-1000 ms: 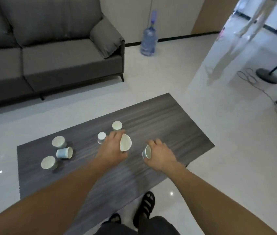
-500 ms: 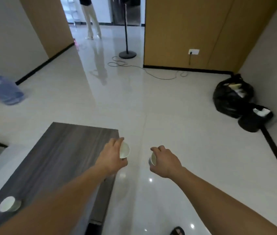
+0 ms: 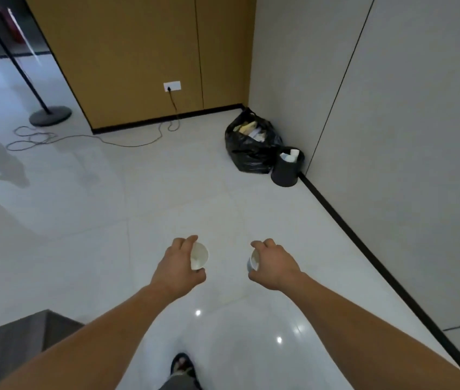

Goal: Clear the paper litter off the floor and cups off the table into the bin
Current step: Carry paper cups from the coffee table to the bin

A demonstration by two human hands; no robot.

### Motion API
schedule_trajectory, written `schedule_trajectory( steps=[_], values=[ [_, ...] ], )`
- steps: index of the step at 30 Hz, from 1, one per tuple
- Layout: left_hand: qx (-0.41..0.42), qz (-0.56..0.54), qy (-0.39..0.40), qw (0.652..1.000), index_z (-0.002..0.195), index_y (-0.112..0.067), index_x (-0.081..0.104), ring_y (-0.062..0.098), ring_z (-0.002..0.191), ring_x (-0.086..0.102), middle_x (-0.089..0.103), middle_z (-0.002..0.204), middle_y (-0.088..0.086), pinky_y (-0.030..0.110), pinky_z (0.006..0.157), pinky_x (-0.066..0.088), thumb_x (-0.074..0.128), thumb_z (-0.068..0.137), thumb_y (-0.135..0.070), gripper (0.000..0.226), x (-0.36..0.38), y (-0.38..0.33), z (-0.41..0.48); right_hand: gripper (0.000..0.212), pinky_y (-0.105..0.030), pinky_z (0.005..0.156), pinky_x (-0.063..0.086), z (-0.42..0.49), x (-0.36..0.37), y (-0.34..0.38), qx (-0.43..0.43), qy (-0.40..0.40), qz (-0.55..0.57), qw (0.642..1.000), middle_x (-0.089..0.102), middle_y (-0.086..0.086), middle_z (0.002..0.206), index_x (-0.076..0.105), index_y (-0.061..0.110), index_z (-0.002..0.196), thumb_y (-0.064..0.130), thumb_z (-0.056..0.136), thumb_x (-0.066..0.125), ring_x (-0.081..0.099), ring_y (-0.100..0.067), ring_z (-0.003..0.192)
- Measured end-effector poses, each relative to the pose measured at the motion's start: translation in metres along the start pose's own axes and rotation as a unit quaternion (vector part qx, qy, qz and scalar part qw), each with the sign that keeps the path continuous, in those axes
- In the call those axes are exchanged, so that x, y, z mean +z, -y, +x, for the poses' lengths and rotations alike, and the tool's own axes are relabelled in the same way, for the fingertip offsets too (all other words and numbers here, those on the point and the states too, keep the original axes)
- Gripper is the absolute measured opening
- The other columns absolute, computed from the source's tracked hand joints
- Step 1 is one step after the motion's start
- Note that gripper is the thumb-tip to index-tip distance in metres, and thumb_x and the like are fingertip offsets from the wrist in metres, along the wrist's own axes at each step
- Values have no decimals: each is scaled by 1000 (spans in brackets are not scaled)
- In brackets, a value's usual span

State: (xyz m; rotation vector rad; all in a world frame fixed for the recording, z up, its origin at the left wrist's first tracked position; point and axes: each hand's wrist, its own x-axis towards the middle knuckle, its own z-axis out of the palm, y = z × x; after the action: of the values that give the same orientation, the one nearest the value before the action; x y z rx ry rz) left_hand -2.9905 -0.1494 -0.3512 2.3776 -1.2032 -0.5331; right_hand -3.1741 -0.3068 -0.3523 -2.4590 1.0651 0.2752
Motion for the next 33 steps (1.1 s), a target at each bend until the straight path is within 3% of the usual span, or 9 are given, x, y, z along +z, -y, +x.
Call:
schedule_trajectory(
  steps=[8, 19, 33],
  values=[
    [61, 6, 43, 997, 144, -24, 30, 20, 120, 42, 37, 138, -2, 34, 94, 45, 71, 75, -37, 82, 8, -25, 178, 74, -36, 94, 48, 125, -56, -35, 72, -21, 11, 997, 38, -2, 140, 29, 27, 148, 40, 83, 62, 45, -25, 122],
    [170, 32, 109, 979, 145, -27, 26, 19, 121, 41, 34, 138, -5, 33, 93, 44, 69, 75, -39, 83, 37, -131, 396, 76, -36, 95, 48, 260, -149, -132, 171, -60, 64, 981, 37, -1, 141, 29, 27, 148, 41, 82, 63, 45, -25, 122],
    [159, 26, 94, 982, 145, -25, 29, 21, 123, 41, 35, 138, -2, 35, 95, 43, 72, 73, -36, 84, 98, -314, 649, 75, -36, 101, 41, 467, -307, -325, 135, -77, 56, 986, 36, -5, 144, 29, 24, 149, 40, 84, 62, 41, -29, 127]
  ],
)
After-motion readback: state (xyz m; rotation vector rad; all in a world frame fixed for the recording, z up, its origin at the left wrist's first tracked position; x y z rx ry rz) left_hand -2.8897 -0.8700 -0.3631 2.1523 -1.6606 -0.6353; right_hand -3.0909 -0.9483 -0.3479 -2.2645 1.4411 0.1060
